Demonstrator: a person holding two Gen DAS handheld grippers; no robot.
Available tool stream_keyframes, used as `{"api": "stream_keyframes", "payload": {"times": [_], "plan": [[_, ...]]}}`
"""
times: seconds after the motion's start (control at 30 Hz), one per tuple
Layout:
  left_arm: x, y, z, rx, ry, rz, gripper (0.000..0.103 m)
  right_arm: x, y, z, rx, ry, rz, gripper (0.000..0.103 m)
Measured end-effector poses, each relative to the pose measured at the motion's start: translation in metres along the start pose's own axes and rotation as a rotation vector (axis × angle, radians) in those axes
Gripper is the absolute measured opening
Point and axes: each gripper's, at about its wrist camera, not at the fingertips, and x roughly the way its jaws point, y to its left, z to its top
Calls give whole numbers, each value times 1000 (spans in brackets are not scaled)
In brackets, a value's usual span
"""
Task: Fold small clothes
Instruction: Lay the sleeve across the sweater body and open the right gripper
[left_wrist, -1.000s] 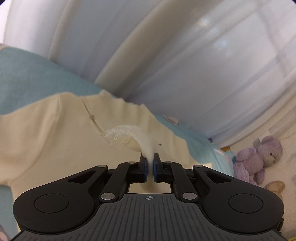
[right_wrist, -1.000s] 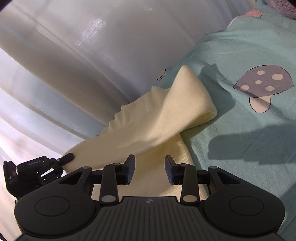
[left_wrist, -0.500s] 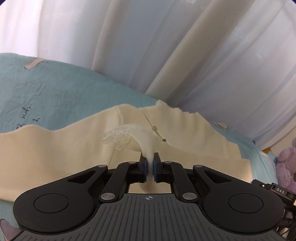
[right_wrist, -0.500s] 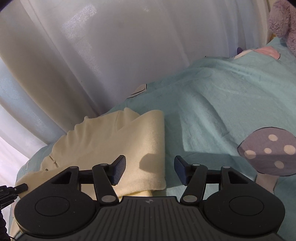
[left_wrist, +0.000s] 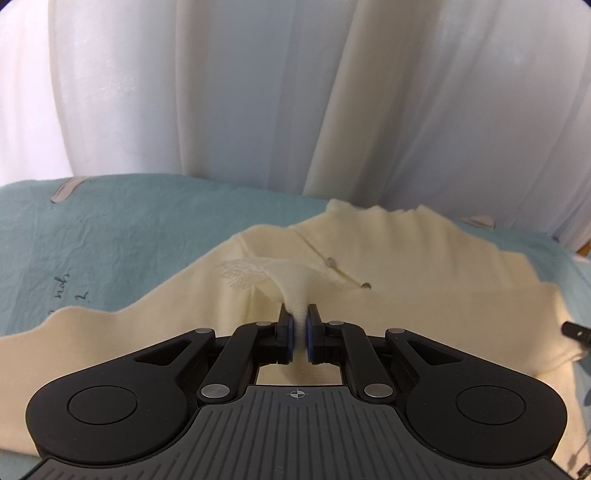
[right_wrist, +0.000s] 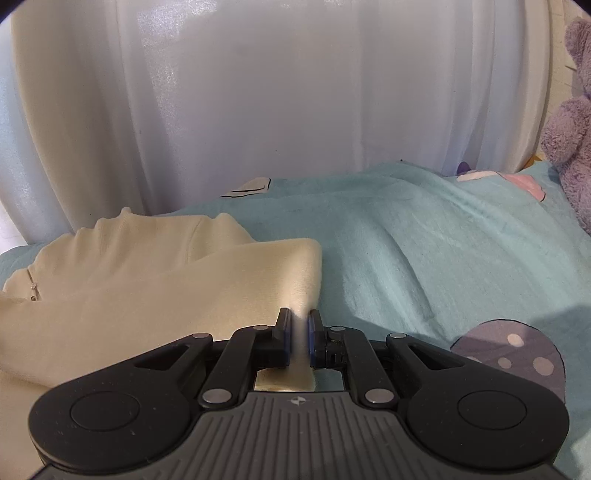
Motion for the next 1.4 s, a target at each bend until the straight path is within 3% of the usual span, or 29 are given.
{"api": "stream_keyframes", "payload": {"times": [0.1, 0.2, 0.37, 0.73, 0.8, 0.93, 1.07, 1.13, 1.4], "plan": [[7, -2, -7, 26, 6, 9, 9, -13, -1, 3, 1, -17, -9, 14], [10, -1, -8, 34, 1, 20, 9, -22, 5, 4, -37, -39, 44, 33], [11, 2, -3, 14, -6, 23, 9, -11, 23, -9, -114, 15, 61, 31], [27, 5, -2, 6, 13, 51, 10, -9, 30, -10, -151, -4, 27, 30], [27, 8, -3, -6, 16, 59, 16, -12, 32, -8, -140, -7, 21, 24], [18, 9, -3, -31, 29, 73, 29, -29, 50, -7, -169, -74, 99, 23], [10, 3, -5, -4, 12, 91, 50, -19, 76, -15, -254, -25, 143, 23], [11, 1, -7, 16, 20, 108, 50, -10, 78, -20, -256, 11, 129, 23], [12, 6, -10, -26, 38, 118, 52, -10, 80, -33, -363, -71, 102, 23]]}}
